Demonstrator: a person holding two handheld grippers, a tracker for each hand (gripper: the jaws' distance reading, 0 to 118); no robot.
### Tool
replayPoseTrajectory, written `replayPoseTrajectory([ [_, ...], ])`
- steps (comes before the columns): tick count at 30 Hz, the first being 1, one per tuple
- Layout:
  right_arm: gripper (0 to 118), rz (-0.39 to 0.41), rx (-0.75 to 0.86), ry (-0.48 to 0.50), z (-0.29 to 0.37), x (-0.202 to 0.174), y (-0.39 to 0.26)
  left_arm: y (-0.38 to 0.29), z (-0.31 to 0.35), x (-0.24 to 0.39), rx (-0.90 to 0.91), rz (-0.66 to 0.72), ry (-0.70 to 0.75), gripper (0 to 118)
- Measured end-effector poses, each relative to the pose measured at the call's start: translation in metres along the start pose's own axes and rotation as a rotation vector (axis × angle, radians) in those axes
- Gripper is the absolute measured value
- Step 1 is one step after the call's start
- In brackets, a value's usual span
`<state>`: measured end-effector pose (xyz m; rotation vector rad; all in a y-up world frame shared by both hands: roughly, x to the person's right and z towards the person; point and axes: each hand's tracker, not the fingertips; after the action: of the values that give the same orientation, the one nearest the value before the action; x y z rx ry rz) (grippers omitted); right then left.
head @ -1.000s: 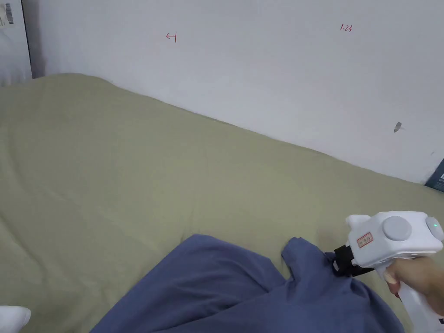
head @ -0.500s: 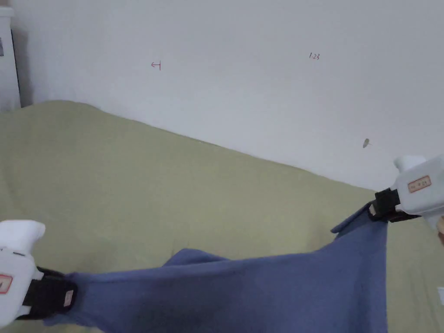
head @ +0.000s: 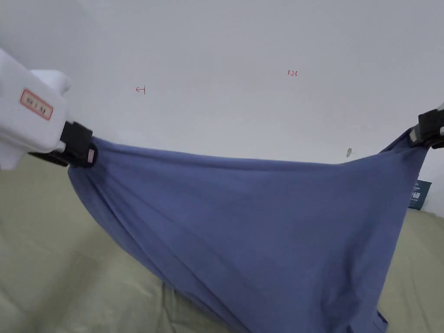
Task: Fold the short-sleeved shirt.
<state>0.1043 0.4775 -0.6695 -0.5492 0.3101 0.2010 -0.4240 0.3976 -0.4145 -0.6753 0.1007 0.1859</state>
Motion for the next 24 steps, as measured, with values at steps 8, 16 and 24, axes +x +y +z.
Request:
replayPoseTrajectory([
  [8, 2, -0.034, 0.058, -0.05, 0.002, 0.011, 0.039, 0.073, -0.017, 0.013, 0.041, -0.027, 0.046, 6],
  [16, 2, -0.134, 0.17, -0.081, -0.006, 0.012, 0.055, 0.128, -0.051, 0.012, 0.064, -0.014, 0.07, 6],
  [24, 2, -0.136, 0.253, -0.153, -0.021, 0.005, 0.066, 0.165, -0.078, 0.016, 0.144, 0.017, 0.08, 6],
])
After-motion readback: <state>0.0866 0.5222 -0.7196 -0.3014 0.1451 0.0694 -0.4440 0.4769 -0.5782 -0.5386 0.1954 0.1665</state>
